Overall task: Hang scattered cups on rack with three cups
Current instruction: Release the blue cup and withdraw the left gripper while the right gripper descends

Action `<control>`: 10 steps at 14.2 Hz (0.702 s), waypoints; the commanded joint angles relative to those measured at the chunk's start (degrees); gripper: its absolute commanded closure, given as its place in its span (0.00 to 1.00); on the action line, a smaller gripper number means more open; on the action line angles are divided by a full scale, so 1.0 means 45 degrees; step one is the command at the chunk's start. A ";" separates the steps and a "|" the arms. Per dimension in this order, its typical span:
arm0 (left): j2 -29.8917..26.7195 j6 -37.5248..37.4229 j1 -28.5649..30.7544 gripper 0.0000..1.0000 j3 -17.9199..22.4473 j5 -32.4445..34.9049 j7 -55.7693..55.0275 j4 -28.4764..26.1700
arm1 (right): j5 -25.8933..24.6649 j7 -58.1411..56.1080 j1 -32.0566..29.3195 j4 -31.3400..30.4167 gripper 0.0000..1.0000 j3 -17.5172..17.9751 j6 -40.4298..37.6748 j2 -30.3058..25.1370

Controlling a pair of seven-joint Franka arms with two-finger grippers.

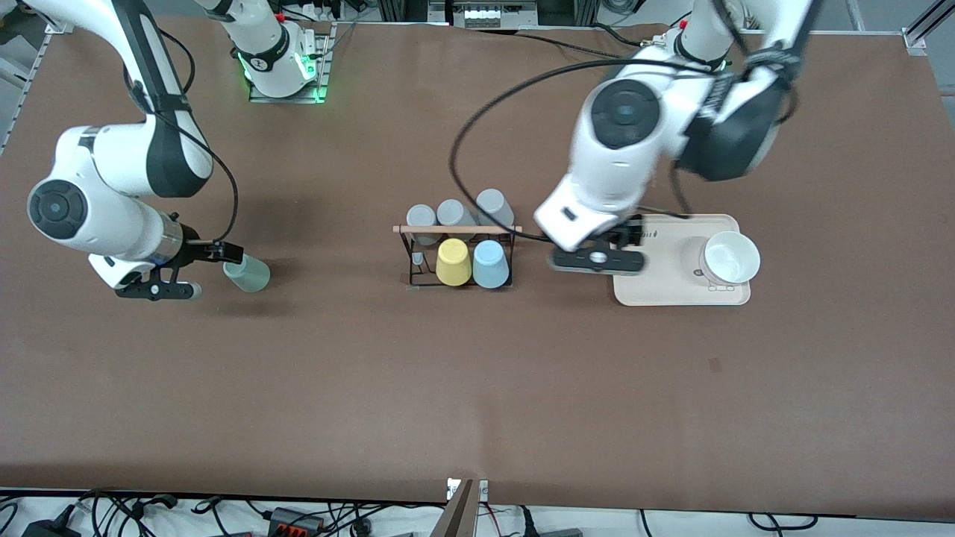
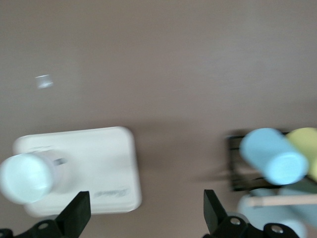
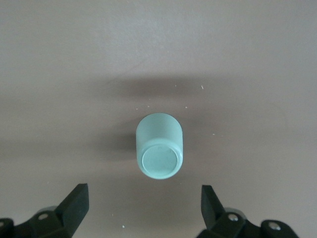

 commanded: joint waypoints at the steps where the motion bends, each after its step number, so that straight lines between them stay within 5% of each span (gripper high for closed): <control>1: -0.0944 -0.1411 0.1489 0.00 -0.0124 0.0102 0.2044 -0.0263 | 0.0023 0.0626 -0.0025 -0.0031 0.00 0.0044 0.0487 0.0521; 7: -0.2137 -0.2543 0.4558 0.00 -0.0047 -0.1317 0.5449 -0.0224 | 0.0062 0.0704 -0.0377 -0.0032 0.00 0.0044 0.0859 0.1440; 10: -0.3598 -0.2548 0.4524 0.00 0.0984 -0.1890 0.6559 -0.1448 | 0.0082 0.0724 -0.0377 -0.0051 0.00 0.0044 0.1074 0.1675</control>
